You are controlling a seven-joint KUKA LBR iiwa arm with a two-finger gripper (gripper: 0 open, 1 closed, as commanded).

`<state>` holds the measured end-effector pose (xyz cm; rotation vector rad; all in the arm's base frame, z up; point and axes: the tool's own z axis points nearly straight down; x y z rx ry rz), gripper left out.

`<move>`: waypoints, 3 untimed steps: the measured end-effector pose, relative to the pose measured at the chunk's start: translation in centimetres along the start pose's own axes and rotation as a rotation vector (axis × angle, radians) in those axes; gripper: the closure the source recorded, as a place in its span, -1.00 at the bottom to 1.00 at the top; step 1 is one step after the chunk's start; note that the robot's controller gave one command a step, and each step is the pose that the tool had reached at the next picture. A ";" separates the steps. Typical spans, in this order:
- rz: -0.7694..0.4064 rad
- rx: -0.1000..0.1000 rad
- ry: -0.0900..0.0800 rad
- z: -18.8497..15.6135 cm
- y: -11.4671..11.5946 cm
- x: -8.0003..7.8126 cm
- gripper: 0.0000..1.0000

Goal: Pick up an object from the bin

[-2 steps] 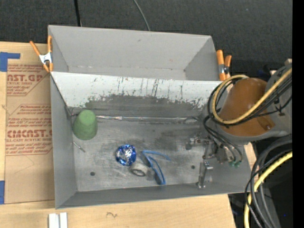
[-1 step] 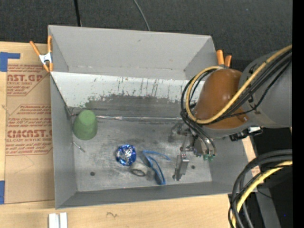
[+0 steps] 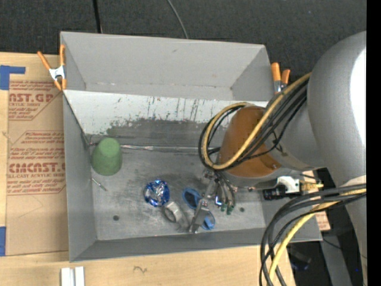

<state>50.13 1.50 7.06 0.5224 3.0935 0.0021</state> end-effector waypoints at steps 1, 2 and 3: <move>0.001 -0.001 -0.009 -0.2 0.0 -0.3 1.00; -0.350 0.000 -0.004 -12.3 2.4 -4.0 1.00; -0.571 -0.001 -0.006 -22.0 3.3 -5.1 1.00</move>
Offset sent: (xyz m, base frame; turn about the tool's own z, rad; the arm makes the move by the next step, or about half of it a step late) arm 0.0000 0.0000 0.0000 0.0000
